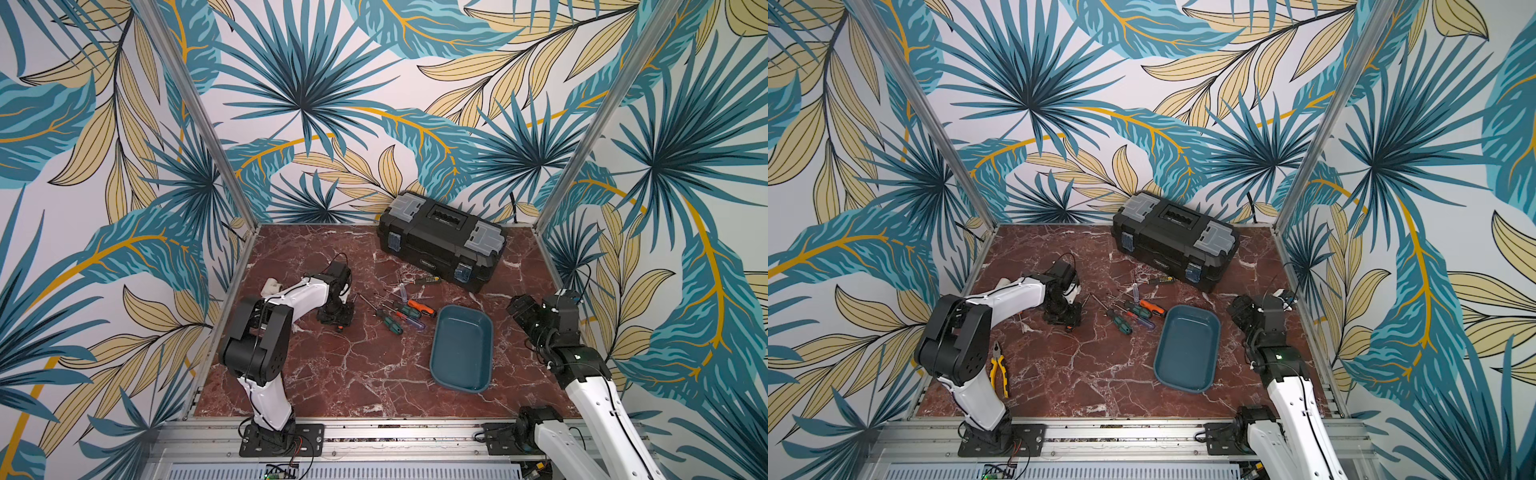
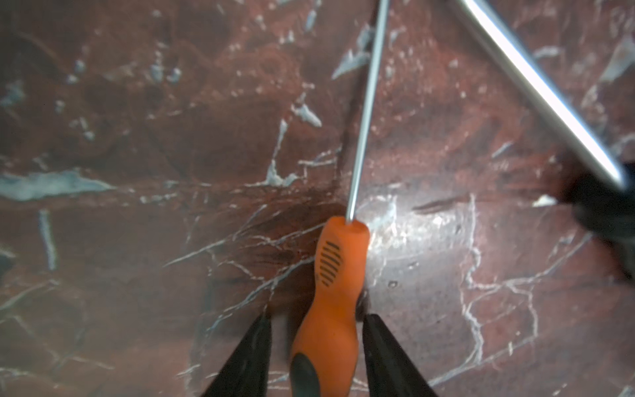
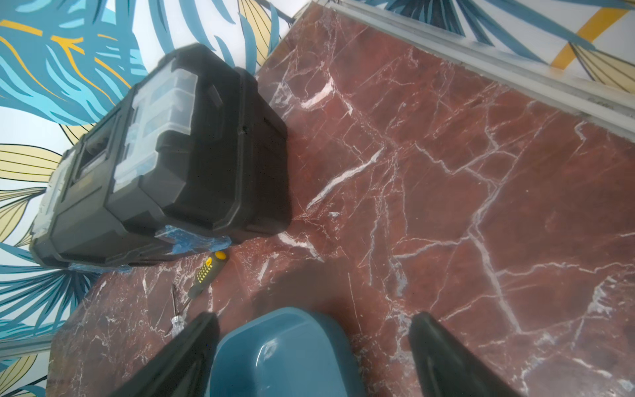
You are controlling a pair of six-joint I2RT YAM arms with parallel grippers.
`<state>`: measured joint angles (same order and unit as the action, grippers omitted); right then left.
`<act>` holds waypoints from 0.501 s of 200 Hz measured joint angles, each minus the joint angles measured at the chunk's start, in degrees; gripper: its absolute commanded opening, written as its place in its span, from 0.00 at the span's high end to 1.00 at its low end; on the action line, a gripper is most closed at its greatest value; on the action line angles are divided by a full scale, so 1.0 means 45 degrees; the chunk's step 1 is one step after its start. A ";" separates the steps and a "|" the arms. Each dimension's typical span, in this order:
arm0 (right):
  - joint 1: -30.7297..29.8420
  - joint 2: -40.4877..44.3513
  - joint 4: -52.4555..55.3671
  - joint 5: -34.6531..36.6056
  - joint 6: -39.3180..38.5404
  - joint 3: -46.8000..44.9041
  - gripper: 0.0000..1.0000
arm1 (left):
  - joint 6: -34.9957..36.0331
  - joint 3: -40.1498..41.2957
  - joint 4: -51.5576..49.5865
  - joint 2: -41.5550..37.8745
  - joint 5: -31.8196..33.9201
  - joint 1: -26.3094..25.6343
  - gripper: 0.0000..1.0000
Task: Put the screwdriver on the desktop into the storage box
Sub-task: Pick up the screwdriver from the center of the board.
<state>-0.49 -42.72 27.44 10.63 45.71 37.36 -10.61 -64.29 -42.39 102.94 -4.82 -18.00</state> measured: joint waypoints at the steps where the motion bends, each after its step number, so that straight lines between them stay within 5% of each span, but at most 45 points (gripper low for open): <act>1: 0.0000 -0.0005 0.0005 0.0000 0.0005 0.0000 0.10 | -0.0024 -0.0015 -0.0005 0.0010 0.0024 0.0000 0.68; 63: 0.0000 0.0204 0.0495 -0.0389 0.0709 -0.0287 0.16 | 0.0151 -0.0311 -0.0092 0.0141 0.0321 -0.0078 0.95; 100: 0.0000 0.0024 0.0918 -0.0729 0.0578 -0.0262 0.21 | -0.0092 0.0209 -0.0019 -0.1137 0.0413 -0.0083 0.99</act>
<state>-0.49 -42.61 31.57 7.35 48.31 36.18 -11.03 -63.35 -42.48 97.82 -2.96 -18.37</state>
